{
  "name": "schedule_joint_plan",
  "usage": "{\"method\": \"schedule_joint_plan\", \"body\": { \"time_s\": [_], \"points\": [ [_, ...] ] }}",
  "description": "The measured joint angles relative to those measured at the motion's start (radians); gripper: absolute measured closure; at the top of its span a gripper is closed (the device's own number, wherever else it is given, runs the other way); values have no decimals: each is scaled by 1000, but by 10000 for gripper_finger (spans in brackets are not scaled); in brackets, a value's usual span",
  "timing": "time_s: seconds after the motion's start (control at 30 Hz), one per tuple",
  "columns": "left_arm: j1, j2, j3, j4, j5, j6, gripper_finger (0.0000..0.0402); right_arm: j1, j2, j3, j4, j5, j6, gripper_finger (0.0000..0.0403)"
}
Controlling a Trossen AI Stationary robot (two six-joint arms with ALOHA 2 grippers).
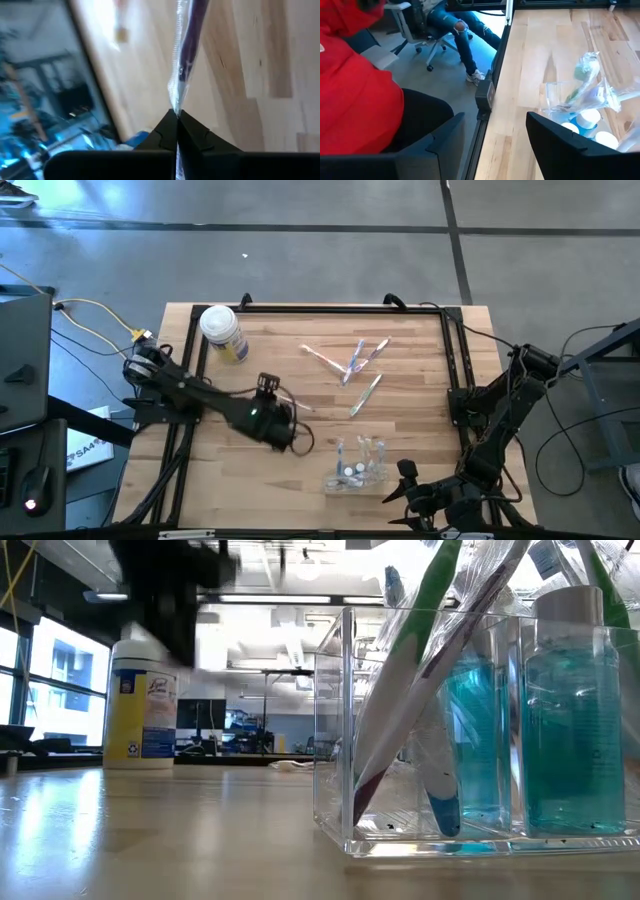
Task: Pick & Place toothbrushing station
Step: Put the left purple toothbrush into the transparent bin
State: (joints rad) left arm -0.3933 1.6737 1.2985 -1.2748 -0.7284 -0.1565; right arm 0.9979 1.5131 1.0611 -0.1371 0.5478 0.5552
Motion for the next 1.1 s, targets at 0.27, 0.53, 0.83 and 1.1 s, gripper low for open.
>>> {"method": "schedule_joint_plan", "body": {
  "time_s": [0.27, 0.53, 0.83, 1.1],
  "points": [
    [-286, -2, 271, -185, -208, -85, 400, 1, 0, 0, 44, -1, -2, 200],
    [-493, -3, 357, 41, -440, 111, 401, 1, 0, -1, 175, 16, -2, 200],
    [-558, 63, 358, 812, -363, 1031, 401, -16, 0, -1, 460, -217, -159, 200],
    [-512, 194, 357, 1116, -337, 1597, 401, -67, 0, -1, 486, -211, -142, 200]
  ]
}}
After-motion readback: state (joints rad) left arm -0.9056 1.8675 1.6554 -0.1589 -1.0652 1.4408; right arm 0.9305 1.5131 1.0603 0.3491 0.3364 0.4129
